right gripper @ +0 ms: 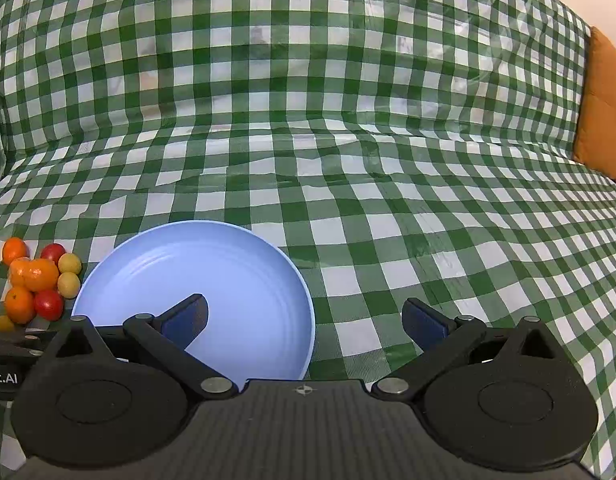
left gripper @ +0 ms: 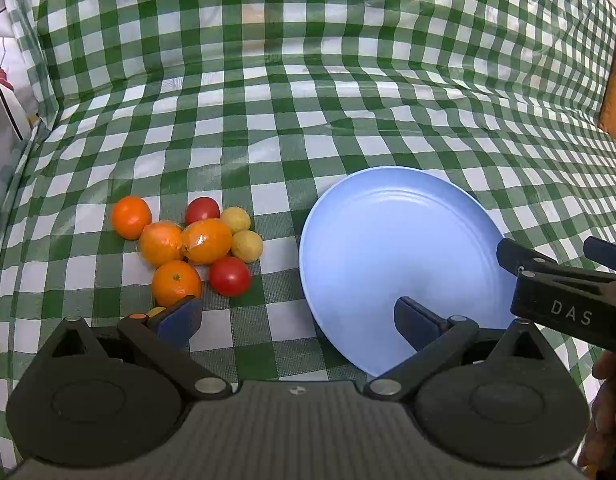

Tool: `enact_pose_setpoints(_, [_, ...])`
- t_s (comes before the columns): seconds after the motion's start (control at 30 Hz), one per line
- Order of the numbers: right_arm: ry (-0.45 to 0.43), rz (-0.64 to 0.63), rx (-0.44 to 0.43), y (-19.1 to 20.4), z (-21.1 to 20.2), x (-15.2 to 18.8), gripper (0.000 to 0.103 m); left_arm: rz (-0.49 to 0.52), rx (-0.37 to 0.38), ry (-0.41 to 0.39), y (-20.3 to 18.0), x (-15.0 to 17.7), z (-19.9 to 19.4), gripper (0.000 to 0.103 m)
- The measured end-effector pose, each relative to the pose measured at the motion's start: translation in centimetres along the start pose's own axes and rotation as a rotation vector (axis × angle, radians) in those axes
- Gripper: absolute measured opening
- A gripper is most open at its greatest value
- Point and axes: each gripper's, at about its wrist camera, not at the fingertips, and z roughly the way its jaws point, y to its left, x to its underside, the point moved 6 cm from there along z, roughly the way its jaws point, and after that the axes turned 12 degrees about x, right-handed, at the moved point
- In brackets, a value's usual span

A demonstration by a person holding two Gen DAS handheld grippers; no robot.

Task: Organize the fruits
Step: 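Move both tools above the fruit pile beside the blue plate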

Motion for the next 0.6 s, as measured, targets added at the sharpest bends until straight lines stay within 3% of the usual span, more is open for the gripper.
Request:
enact_pose_setpoints(0.3, [0.013,0.008,-0.033,0.9,-0.2,0.8,0.102,-0.002,0.002,0.004,7.1,-3.2,1.4,0.102])
enact_pose_setpoints(0.5, [0.017,-0.027,-0.030,2.2,-1.5,2.2,0.102,0.010,0.000,0.001,8.0,-2.8,1.6,0.102])
enact_pose_setpoints(0.6, [0.023,-0.025,-0.027,1.8,-1.5,1.8,0.102,0.016,-0.001,-0.009,5.3,0.7,0.7,0.102])
